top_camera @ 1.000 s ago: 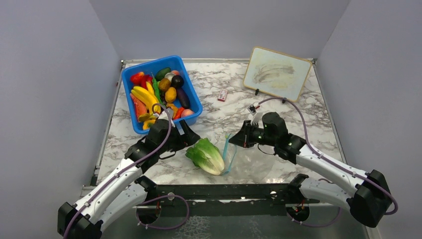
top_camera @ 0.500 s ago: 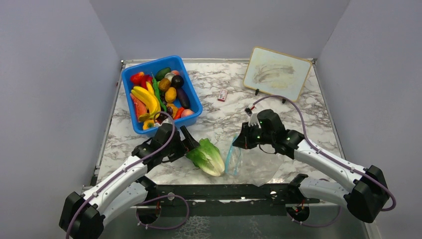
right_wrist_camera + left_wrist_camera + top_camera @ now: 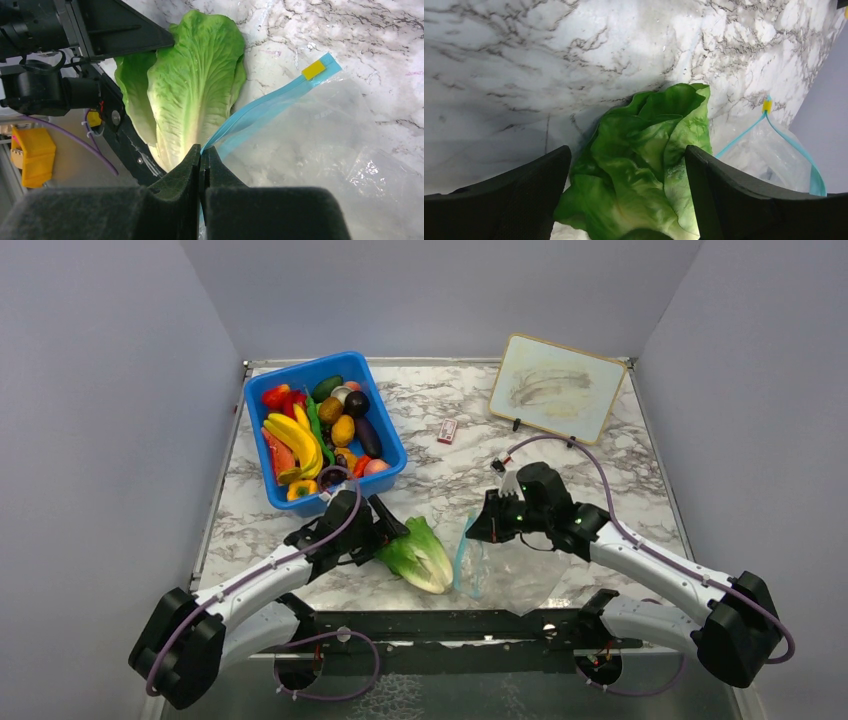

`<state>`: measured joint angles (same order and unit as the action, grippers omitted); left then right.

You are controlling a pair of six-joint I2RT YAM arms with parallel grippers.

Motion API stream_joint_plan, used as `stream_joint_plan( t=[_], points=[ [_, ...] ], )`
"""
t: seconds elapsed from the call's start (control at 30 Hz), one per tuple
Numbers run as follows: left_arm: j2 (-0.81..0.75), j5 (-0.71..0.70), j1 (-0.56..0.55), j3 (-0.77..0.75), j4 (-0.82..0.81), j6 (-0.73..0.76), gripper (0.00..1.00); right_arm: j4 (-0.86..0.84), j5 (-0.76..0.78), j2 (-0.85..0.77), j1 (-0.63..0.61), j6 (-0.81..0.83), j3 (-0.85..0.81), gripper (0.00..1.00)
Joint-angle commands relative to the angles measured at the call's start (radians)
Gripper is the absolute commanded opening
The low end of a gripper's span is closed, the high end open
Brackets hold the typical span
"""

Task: Place the food in the zip-top bag and seal the zipper
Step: Pick up the fake vegetable at the center of the board, then place the fake vegetable in the zipper food storage bag.

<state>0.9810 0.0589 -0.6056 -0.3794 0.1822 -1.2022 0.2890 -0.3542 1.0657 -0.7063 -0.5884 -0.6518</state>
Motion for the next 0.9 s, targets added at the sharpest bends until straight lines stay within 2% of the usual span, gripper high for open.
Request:
stream_joint_plan(
  t=[0.0, 0.03, 0.17, 0.27, 0.47, 0.67, 0.77, 0.87],
  points=[
    [0.059, 0.005, -0.020, -0.005, -0.139, 0.000, 0.78, 0.070, 0.014, -0.024, 0.003, 0.019, -0.065, 0.01],
    [0.068, 0.012, -0.023, -0.008, -0.158, 0.008, 0.71, 0.081, 0.018, -0.030, 0.002, 0.020, -0.073, 0.01],
    [0.030, -0.012, -0.036, -0.034, -0.171, 0.055, 0.34, 0.112, 0.036, -0.031, 0.002, 0.042, -0.084, 0.01],
    [-0.055, -0.044, -0.036, -0.055, -0.161, 0.095, 0.22, 0.108, 0.032, -0.037, 0.004, 0.046, -0.080, 0.01],
    [-0.223, -0.138, -0.036, -0.154, -0.139, 0.197, 0.16, -0.001, -0.011, -0.113, 0.003, 0.002, -0.055, 0.01],
    [-0.354, -0.241, -0.036, -0.285, -0.136, 0.372, 0.16, -0.316, -0.129, -0.125, 0.002, -0.196, 0.025, 0.01],
    [-0.406, -0.230, -0.036, -0.349, -0.139, 0.455, 0.14, -0.439, -0.124, -0.117, 0.004, -0.272, 0.041, 0.01],
    [-0.449, -0.210, -0.036, -0.403, -0.148, 0.477, 0.12, -0.554, -0.098, -0.110, 0.002, -0.350, 0.064, 0.01]
  ],
)
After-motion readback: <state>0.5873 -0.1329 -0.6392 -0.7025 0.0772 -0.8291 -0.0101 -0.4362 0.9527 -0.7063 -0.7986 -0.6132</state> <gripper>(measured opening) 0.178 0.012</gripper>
